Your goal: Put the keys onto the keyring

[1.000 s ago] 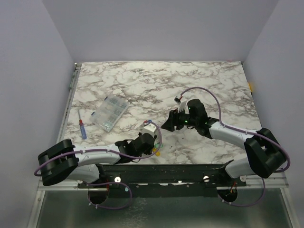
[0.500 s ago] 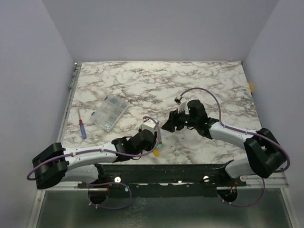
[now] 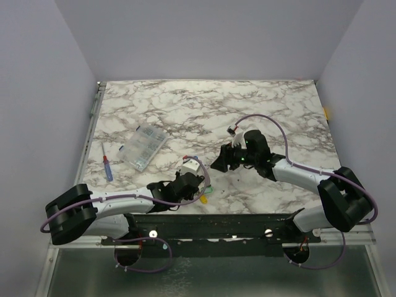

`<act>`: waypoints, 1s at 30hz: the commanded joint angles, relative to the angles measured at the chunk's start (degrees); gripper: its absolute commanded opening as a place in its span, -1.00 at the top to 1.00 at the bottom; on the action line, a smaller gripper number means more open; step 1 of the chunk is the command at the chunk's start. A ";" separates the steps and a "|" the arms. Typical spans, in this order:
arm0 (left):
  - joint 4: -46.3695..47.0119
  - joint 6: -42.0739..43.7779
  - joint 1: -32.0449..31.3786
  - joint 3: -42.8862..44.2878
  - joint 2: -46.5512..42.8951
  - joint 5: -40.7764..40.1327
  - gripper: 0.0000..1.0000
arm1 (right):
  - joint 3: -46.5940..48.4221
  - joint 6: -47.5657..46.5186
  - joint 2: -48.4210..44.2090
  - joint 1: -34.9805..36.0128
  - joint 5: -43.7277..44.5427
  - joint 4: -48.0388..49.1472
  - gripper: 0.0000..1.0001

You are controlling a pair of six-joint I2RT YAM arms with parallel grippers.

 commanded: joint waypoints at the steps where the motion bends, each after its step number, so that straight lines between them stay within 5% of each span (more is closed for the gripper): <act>1: 3.13 0.00 0.86 -0.75 1.70 -0.97 0.35 | -0.49 -0.94 0.59 0.02 -0.49 -0.27 -0.22; 14: 7.53 -0.29 1.51 -2.47 2.74 1.86 0.44 | -0.40 -1.36 1.01 0.06 -0.80 -0.62 -0.22; 19: 8.20 -0.48 1.58 -2.90 3.29 2.57 0.61 | -0.36 -1.60 1.01 0.03 -0.89 -0.81 -0.22; 24: 9.75 -0.16 1.54 -3.76 3.08 2.97 1.00 | -0.36 -1.64 1.19 0.05 -0.86 -0.80 -0.22; 30: 11.72 2.86 1.54 -5.64 -1.88 3.92 1.00 | 0.41 -1.93 1.12 0.09 -0.86 -1.56 -0.22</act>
